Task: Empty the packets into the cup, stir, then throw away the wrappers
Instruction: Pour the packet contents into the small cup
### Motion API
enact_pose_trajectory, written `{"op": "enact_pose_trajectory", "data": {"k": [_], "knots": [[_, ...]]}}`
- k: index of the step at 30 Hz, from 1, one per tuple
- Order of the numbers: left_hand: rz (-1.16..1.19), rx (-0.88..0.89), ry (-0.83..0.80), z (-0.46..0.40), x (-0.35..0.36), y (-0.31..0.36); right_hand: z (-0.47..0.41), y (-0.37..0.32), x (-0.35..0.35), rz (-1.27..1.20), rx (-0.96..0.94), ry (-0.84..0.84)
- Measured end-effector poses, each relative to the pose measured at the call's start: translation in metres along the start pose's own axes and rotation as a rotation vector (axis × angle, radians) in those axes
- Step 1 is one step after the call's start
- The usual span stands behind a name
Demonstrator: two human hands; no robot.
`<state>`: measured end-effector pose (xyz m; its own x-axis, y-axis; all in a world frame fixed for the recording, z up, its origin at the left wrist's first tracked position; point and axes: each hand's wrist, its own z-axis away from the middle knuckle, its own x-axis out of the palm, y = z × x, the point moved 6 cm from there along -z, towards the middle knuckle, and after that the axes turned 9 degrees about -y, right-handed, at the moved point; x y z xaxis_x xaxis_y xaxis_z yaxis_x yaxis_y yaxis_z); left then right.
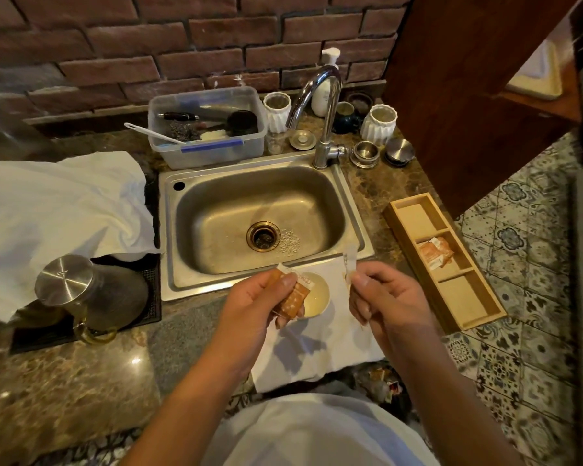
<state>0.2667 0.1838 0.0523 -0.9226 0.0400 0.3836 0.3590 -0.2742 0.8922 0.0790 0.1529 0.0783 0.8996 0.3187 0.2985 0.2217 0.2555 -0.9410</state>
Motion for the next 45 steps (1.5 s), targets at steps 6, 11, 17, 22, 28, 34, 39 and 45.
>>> {"op": "enact_pose_trajectory", "data": {"k": [6,11,17,22,28,34,39,45], "knots": [[-0.096,-0.012,-0.048,-0.002,0.008,-0.007,0.002,0.006,-0.012,0.028,0.002,0.079],[-0.219,-0.043,-0.079,-0.009,0.021,-0.013,0.014,0.019,-0.040,0.024,0.014,0.161],[-0.314,-0.039,-0.079,-0.019,0.052,-0.022,0.026,0.036,-0.074,0.012,0.085,0.203],[-0.412,-0.069,-0.058,-0.032,0.075,-0.042,0.039,0.051,-0.113,0.001,0.189,0.237],[-0.446,-0.152,-0.027,-0.046,0.104,-0.072,0.057,0.059,-0.166,0.002,0.232,0.272],[-0.494,-0.163,-0.012,-0.057,0.125,-0.093,0.051,0.084,-0.206,0.124,0.323,0.353],[-0.490,-0.211,0.057,-0.061,0.127,-0.111,0.041,0.133,-0.232,0.148,0.498,0.453],[-0.468,-0.215,0.108,-0.060,0.130,-0.124,0.030,0.163,-0.253,0.285,0.619,0.516]]}}
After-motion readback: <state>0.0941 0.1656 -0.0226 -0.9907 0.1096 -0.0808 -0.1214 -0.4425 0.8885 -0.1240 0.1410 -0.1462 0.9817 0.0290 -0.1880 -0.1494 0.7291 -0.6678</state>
